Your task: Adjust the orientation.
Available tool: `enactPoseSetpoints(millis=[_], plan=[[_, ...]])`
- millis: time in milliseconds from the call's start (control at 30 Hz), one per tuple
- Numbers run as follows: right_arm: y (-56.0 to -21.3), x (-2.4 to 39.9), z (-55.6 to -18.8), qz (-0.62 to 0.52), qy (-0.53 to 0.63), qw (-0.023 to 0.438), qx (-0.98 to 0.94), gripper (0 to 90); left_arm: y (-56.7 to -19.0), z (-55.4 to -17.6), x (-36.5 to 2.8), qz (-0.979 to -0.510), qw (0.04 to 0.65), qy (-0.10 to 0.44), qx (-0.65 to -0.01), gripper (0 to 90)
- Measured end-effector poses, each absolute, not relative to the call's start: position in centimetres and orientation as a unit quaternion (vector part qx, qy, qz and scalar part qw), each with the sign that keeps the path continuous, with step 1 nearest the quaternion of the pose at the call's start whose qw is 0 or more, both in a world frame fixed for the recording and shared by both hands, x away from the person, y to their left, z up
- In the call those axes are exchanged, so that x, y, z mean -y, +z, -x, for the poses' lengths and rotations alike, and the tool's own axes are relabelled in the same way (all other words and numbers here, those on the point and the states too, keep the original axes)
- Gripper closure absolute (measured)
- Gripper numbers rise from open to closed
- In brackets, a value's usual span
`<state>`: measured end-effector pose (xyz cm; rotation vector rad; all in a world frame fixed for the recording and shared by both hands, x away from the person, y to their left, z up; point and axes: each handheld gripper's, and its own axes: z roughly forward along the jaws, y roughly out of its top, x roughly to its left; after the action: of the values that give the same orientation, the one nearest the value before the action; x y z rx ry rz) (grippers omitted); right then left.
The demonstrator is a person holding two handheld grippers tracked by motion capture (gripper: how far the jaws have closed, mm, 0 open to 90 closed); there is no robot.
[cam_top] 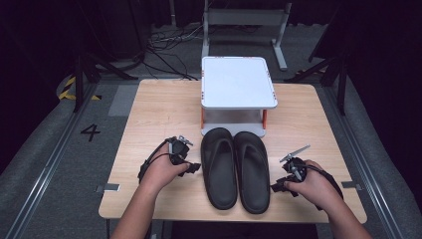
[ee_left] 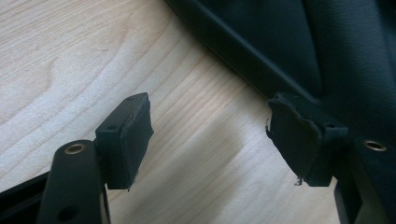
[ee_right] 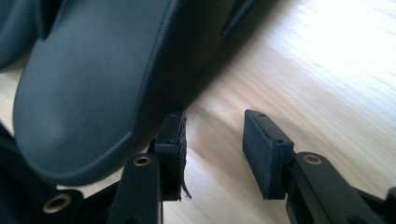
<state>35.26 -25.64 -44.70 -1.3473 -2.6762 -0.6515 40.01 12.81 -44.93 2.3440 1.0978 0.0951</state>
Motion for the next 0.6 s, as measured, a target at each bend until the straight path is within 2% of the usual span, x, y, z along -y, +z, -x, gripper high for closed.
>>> enactPoseSetpoints(millis=[233, 267, 300, 400, 500, 600], plan=[[-44.6, 24.7, -34.7, 0.431, -0.213, 0.046, 0.876, 61.9, -45.2, -40.3, -12.1, -0.878, 0.272, 0.048, -0.391, 36.5], [-44.6, 24.8, -34.7, 0.427, -0.21, 0.046, 0.878, 61.4, -45.1, -40.2, -12.0, -0.877, 0.273, 0.043, -0.393, 36.5], [-44.5, 25.0, -34.7, 0.431, -0.214, 0.055, 0.875, 58.5, -45.1, -40.2, -11.9, -0.878, 0.273, 0.042, -0.392, 40.3], [-44.0, 25.4, -34.7, 0.438, -0.229, 0.051, 0.868, 56.3, -44.7, -39.9, -11.6, -0.88, 0.271, 0.042, -0.387, 38.0], [-42.9, 26.0, -34.8, 0.43, -0.262, 0.008, 0.864, 51.6, -43.9, -39.5, -11.4, -0.873, 0.299, 0.024, -0.385, 32.9], [-42.7, 25.9, -35.0, 0.426, -0.281, -0.012, 0.86, 49.8, -43.2, -39.3, -11.0, -0.872, 0.307, 0.042, -0.379, 32.9]])
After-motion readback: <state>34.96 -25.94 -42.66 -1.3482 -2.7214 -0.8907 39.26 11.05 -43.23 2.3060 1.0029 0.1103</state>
